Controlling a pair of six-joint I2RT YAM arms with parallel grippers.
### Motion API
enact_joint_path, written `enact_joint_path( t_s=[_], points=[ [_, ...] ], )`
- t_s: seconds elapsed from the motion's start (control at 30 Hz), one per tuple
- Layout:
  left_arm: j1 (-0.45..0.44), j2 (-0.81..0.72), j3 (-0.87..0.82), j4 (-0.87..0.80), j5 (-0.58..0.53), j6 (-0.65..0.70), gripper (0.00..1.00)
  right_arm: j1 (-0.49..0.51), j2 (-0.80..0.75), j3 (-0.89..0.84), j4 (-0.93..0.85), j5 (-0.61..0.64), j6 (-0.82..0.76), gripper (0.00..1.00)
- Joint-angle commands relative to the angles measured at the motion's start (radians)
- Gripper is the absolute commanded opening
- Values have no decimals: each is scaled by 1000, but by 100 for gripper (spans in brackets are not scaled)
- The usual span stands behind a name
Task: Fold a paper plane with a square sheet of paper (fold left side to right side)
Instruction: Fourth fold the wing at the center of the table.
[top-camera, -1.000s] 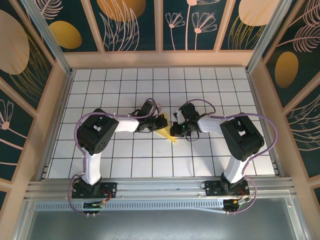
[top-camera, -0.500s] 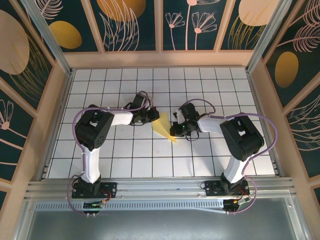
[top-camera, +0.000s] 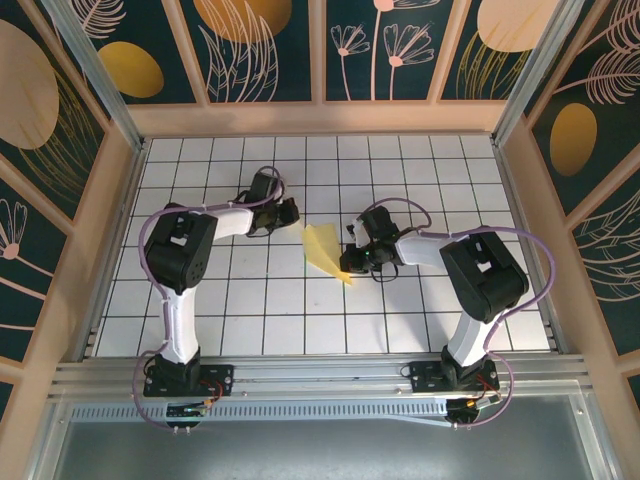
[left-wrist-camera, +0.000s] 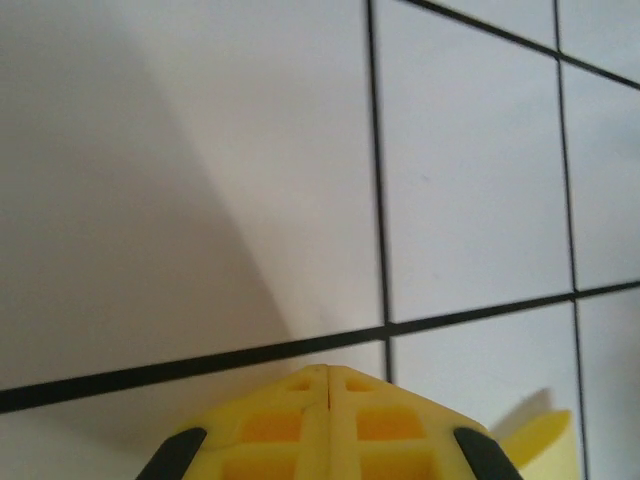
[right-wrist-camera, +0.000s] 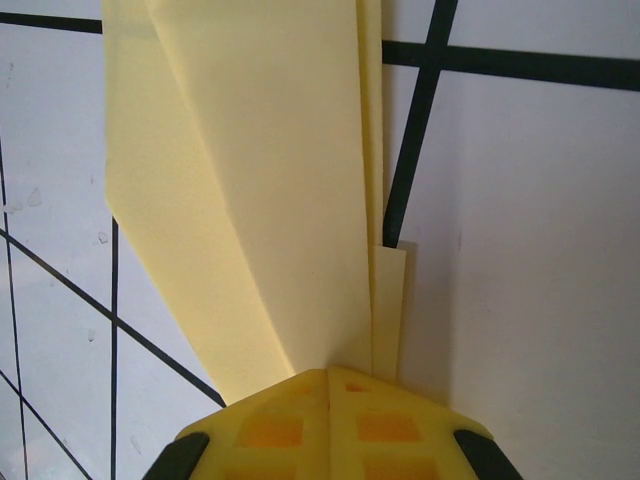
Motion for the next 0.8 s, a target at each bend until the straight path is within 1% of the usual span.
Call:
enact_joint_path(
  t_s=[0.0, 0.1, 0.17, 0.27, 0.37, 0.47, 0.57, 0.63, 0.77],
  points=[
    [-5, -142, -27, -26, -45, 65, 3, -7, 76, -80, -178, 206, 3, 0],
    [-17, -230, -117, 31, 34, 43, 3, -8, 73, -80, -168, 201, 8, 0],
    [-49, -263, -166, 51, 84, 29, 3, -8, 73, -79, -163, 198, 9, 0],
    [-119, -266, -196, 64, 126, 3, 3, -9, 77, -75, -163, 201, 7, 0],
    [-175, -236, -210, 125, 186, -53, 3, -11, 80, -72, -169, 208, 3, 0],
    [-208, -197, -194, 150, 191, -74, 3, -12, 78, -72, -172, 210, 2, 0],
    [-215, -146, -164, 148, 197, -77, 3, -12, 76, -74, -172, 209, 2, 0],
    [-215, -114, -139, 131, 198, -69, 3, -12, 74, -73, -174, 210, 2, 0],
    [-215, -64, -104, 77, 164, -59, 3, -12, 72, -71, -177, 211, 2, 0]
  ],
)
